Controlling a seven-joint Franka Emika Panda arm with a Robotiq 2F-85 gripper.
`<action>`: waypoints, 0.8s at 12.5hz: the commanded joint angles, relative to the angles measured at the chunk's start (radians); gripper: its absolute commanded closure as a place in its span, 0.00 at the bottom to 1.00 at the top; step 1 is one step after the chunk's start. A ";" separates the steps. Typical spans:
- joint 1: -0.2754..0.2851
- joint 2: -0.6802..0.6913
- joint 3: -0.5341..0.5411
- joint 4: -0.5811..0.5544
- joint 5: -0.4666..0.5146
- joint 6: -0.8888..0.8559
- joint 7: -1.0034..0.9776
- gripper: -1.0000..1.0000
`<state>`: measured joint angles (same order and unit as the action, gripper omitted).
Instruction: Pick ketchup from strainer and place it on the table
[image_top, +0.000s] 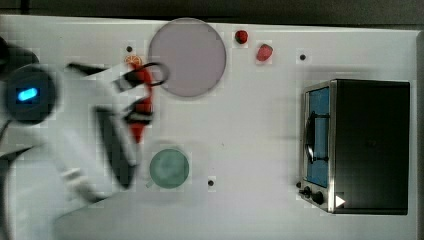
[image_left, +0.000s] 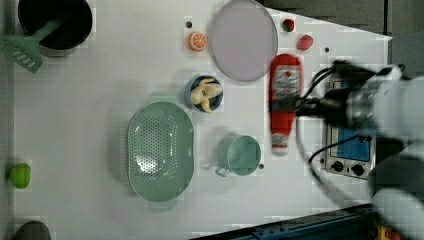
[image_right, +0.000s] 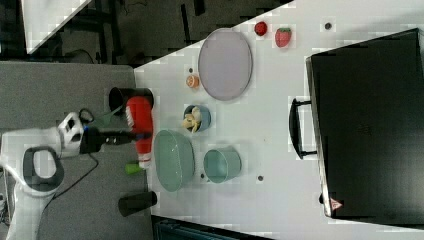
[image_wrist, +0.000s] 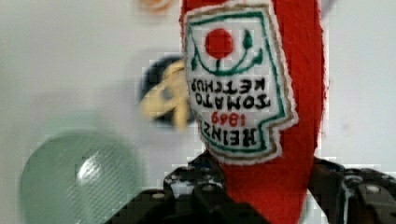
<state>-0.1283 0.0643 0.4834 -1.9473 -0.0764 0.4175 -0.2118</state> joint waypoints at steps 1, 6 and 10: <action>-0.086 -0.011 -0.137 0.004 -0.004 -0.003 -0.179 0.44; -0.097 -0.005 -0.305 -0.053 -0.004 0.003 -0.300 0.44; -0.097 0.001 -0.358 -0.171 -0.004 0.082 -0.300 0.44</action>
<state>-0.2576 0.0718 0.0944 -2.1016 -0.0934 0.4917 -0.4700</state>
